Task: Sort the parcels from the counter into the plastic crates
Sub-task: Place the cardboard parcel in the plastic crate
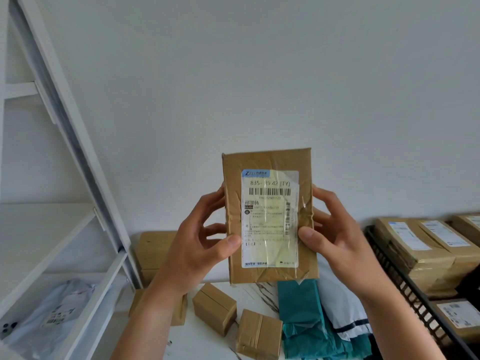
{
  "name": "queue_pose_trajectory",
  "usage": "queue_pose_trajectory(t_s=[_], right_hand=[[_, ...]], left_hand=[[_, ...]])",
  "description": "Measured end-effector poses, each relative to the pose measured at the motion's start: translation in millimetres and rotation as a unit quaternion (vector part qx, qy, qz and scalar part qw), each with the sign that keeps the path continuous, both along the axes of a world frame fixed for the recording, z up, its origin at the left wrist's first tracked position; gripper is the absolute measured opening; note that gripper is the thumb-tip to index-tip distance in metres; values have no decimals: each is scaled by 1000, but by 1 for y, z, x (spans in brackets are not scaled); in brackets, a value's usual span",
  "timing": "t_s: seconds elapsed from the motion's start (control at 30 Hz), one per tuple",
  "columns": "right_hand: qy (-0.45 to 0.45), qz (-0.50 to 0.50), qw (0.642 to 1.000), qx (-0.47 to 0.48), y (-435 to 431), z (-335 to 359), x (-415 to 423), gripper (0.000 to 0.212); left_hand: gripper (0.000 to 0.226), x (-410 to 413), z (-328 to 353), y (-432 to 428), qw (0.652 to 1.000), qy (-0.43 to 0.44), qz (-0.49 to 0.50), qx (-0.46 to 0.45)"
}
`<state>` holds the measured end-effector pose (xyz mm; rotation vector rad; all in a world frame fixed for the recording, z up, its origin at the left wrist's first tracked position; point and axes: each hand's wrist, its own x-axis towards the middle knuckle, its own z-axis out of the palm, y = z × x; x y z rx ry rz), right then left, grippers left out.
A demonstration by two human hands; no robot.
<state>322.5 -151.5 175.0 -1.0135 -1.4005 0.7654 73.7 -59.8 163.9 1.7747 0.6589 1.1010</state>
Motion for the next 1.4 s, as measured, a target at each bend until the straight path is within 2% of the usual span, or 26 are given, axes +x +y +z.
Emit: queue_pose_trajectory(t_s=[0.1, 0.2, 0.4, 0.5, 0.6, 0.67, 0.73, 0.8, 0.97, 1.03, 1.13, 1.4], right_hand=[[-8, -15, 999, -51, 22, -17, 0, 72], [3, -17, 995, -101, 43, -35, 2, 60], [31, -48, 985, -162, 58, -50, 6, 65], [88, -94, 977, -171, 57, -65, 9, 68], [202, -172, 946, -184, 44, -91, 7, 81], [248, -193, 924, -218, 29, -108, 3, 93], [261, -190, 914, -246, 14, -122, -2, 95], [267, -196, 911, -247, 1, -131, -5, 84], [299, -300, 884, -199, -39, -136, 29, 50], [291, -323, 878, -198, -62, -134, 53, 48], [263, -359, 874, -195, -105, -129, 90, 45], [208, -422, 864, -179, -222, -107, 197, 34]], left_hand=[[75, 5, -22, 19, 999, 19, 11, -31], [76, 13, -43, 36, 996, 24, 4, -84], [94, 31, -69, 50, 988, 7, -4, -155], [108, 41, -83, 53, 976, -23, -5, -215], [122, 56, -98, 47, 953, -94, 0, -287], [119, 72, -109, 34, 945, -116, 14, -306], [110, 91, -119, 17, 942, -114, 19, -314], [108, 111, -126, -4, 943, -104, 3, -316], [124, 157, -137, -39, 948, -60, -29, -311], [116, 172, -135, -43, 946, -48, -37, -318], [85, 198, -127, -47, 944, -43, -54, -324], [28, 303, -94, -122, 945, 51, -153, -284]])
